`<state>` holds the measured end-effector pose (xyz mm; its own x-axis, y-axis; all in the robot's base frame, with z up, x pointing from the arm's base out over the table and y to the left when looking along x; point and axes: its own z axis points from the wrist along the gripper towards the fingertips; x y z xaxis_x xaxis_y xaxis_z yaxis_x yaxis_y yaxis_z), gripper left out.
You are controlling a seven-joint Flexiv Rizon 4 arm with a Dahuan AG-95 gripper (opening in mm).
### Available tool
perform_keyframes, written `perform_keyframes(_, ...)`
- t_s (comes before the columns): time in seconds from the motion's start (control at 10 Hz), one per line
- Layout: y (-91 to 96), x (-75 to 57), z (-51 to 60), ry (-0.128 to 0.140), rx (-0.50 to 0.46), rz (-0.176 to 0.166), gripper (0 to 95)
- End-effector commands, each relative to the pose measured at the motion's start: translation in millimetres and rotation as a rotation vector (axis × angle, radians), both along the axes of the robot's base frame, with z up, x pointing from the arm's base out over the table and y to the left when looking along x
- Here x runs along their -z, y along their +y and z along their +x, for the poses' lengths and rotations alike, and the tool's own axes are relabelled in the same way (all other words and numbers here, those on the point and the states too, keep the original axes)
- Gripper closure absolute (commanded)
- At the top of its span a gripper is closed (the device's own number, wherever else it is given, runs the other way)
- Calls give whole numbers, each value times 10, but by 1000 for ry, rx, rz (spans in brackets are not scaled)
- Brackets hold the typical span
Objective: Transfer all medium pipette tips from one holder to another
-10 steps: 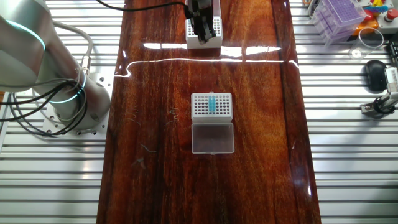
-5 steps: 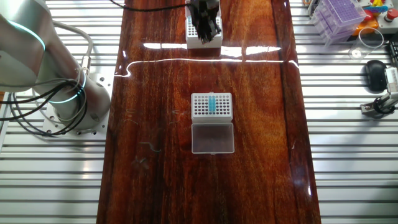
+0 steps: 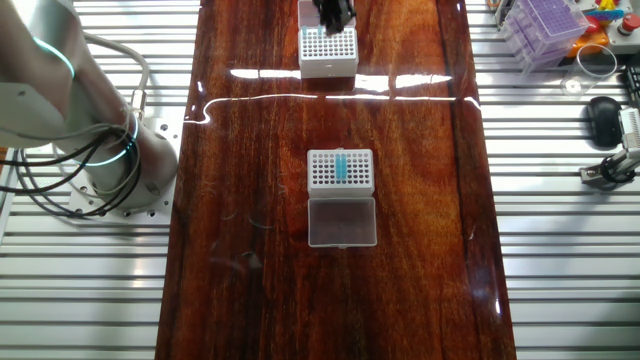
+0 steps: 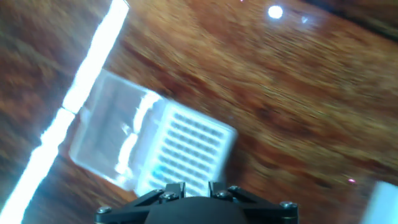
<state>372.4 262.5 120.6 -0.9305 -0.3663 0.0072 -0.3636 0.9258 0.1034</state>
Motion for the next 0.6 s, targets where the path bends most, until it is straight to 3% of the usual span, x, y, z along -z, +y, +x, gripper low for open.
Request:
perform_keyframes(0.1,216,43,-42,-58,140,-52,760)
perform_keyframes(0.4,230,47,-48,-60,139,-61,760)
perform_keyframes(0.5,222,47,-50,-66,141,-61,950)
perform_keyframes(0.6,222,47,-50,-67,116,-67,950)
